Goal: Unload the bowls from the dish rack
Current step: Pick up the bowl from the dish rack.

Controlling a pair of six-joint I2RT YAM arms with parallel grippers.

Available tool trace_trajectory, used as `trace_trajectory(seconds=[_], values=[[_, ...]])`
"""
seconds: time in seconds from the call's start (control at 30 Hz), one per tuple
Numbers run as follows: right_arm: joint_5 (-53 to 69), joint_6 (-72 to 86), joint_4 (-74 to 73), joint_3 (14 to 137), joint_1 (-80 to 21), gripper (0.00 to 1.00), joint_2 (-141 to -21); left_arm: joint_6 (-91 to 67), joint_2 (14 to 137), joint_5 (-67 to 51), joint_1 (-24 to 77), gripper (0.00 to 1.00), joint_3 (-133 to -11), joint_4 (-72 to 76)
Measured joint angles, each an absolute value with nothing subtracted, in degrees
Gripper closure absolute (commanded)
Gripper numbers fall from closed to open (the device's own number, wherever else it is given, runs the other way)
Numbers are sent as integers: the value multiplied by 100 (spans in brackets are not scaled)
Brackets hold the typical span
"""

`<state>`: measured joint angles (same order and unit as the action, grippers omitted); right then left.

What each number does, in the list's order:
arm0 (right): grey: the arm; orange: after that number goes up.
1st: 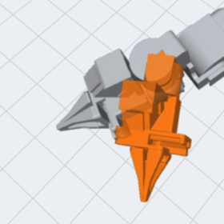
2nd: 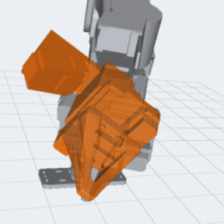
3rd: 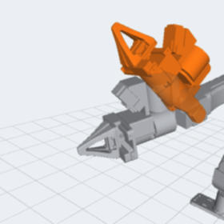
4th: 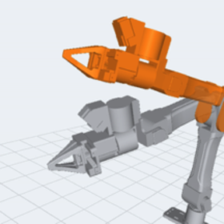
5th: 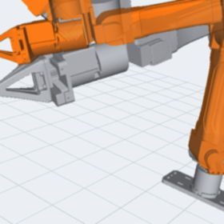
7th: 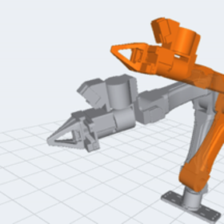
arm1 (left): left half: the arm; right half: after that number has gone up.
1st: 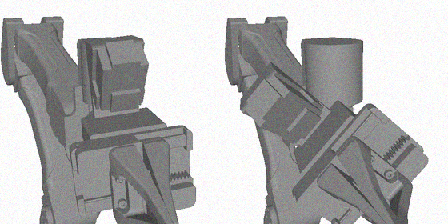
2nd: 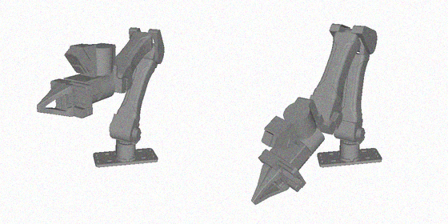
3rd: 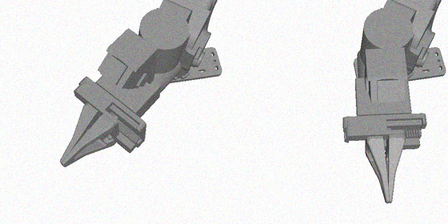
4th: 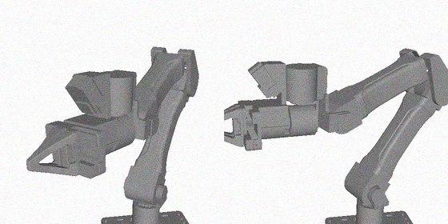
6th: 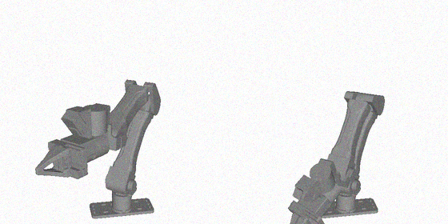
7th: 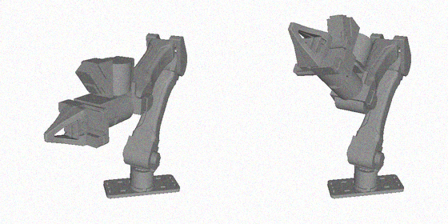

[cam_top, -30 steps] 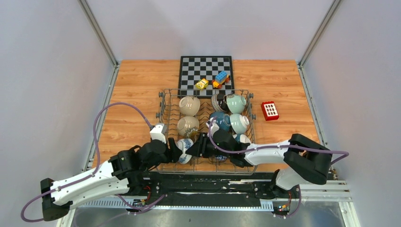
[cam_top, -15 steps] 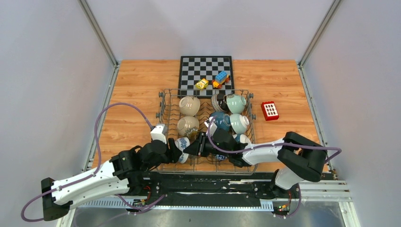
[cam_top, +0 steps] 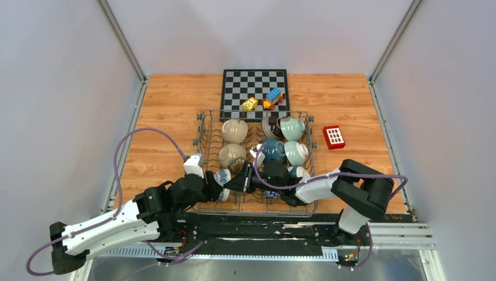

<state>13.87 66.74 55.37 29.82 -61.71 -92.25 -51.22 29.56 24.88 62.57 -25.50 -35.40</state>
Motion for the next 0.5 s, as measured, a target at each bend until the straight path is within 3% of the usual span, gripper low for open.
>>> trace_trajectory(seconds=[0.13,0.5], values=[[1457,6676,5688,2982,-6171,100,-9297,-5124,2882,2493,6257,44,-2571,-3640],[1555,6768,6114,2961,-6171,100,-9415,-5122,2689,2567,6257,44,-2921,-4027]])
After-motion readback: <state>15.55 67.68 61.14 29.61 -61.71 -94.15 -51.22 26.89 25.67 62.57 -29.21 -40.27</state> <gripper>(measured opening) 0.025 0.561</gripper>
